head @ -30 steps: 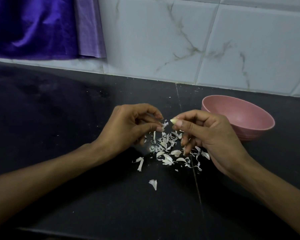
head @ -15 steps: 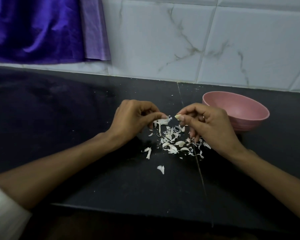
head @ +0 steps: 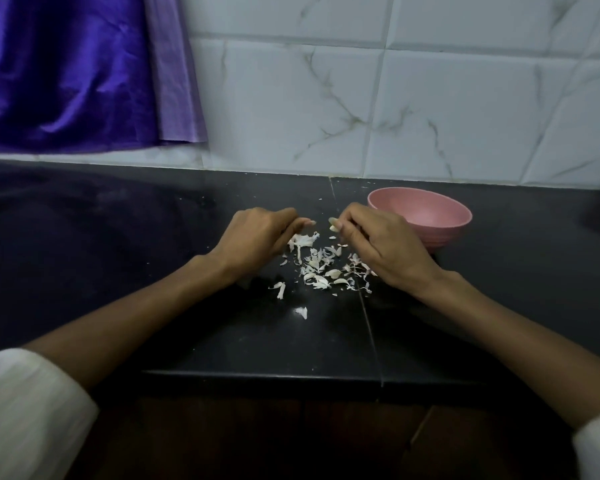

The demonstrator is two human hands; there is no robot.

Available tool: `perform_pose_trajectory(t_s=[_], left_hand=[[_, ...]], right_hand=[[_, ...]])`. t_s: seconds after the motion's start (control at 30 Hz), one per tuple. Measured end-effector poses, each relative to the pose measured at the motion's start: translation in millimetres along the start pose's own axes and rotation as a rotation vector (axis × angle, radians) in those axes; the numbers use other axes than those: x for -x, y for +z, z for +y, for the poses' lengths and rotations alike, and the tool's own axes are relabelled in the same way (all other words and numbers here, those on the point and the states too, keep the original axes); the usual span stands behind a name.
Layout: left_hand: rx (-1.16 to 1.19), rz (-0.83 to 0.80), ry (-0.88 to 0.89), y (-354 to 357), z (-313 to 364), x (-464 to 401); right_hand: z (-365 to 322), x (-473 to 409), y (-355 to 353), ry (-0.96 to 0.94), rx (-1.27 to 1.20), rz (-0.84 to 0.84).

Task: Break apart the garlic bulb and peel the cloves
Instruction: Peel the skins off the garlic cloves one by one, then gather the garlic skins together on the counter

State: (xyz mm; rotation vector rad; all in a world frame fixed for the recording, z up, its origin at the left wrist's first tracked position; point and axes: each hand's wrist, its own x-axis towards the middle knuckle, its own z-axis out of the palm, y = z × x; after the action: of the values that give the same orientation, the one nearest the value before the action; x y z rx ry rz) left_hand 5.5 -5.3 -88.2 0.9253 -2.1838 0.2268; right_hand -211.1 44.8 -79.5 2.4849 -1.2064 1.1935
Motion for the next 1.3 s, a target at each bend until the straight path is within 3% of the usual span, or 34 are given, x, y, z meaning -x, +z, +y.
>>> perform_pose_trajectory(t_s=[0.2,0.43,0.6,0.87,1.0,1.13,1.3], left_hand=[[-0.037,-0.177,0.072,-3,17,-27],[-0.017,-0.258,0.070,3,50,-75],[-0.016,-0.279,0.014,12,55,-84],[0.149,-0.334,-0.004,12,43,-56],[0.186,-0.322,0.025,5,37,-40],[0.181,-0.328,0.053,0,25,-22],[0.152,-0.364,-0.008,-9,-9,3]], right_hand=[[7,7,-43,-0.037,0.159,0.064],[47,-20,-94,0.282,0.229,0.190],[60,-28,-105,0.466,0.139,0.141],[39,4,-113,0.434,0.005,0.177],[22,30,-102,0.388,-0.049,0.101],[10,55,-84,0.486,-0.144,-0.032],[-3,73,-78,0.551,0.038,-0.336]])
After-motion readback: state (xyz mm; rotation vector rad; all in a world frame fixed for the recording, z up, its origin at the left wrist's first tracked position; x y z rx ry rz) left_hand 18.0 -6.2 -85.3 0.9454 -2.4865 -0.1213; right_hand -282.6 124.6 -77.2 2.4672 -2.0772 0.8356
